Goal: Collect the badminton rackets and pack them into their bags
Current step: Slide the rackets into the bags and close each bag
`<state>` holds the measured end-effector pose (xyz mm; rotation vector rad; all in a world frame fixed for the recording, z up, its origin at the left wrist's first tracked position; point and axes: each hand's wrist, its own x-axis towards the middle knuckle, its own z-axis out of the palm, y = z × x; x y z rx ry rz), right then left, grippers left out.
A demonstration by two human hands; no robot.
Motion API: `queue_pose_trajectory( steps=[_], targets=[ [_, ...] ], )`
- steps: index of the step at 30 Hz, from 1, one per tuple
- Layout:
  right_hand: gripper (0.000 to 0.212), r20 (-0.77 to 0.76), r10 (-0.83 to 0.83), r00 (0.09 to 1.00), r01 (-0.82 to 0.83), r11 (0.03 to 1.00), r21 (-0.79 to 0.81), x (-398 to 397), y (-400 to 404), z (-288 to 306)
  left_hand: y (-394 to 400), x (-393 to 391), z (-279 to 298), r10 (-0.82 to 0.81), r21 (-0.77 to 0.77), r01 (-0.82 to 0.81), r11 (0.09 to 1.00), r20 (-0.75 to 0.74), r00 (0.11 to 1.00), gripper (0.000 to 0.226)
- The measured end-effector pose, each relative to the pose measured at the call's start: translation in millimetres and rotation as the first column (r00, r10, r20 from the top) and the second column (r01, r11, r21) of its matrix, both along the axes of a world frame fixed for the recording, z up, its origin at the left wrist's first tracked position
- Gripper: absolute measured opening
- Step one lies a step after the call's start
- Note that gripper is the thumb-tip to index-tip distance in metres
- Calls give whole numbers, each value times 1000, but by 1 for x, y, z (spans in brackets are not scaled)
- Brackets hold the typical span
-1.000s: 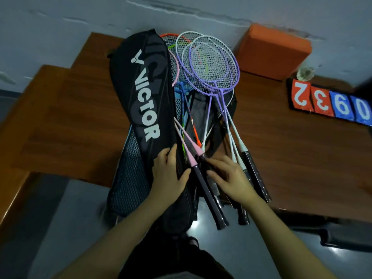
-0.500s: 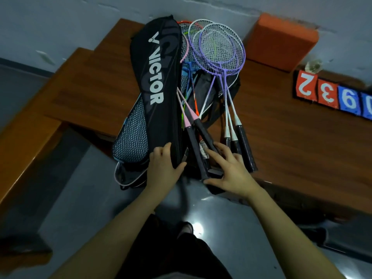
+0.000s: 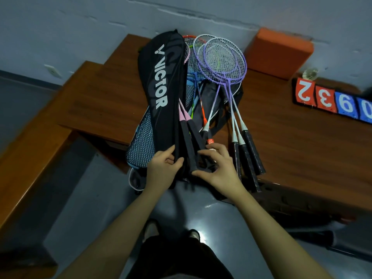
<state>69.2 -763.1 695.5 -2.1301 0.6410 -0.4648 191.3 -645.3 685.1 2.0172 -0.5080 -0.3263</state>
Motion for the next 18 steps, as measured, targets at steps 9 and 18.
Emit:
queue_pose_trajectory(
  steps=[9, 18],
  targets=[
    [49, -103, -35, 994, 26, 996, -79, 26, 22, 14, 9, 17, 19, -26, -134, 0, 991, -188, 982, 41],
    [53, 79, 25, 997, -35, 991, 132, 28, 21, 22, 8, 19, 36, 26, -247, -72, 966, -183, 983, 40]
  ],
)
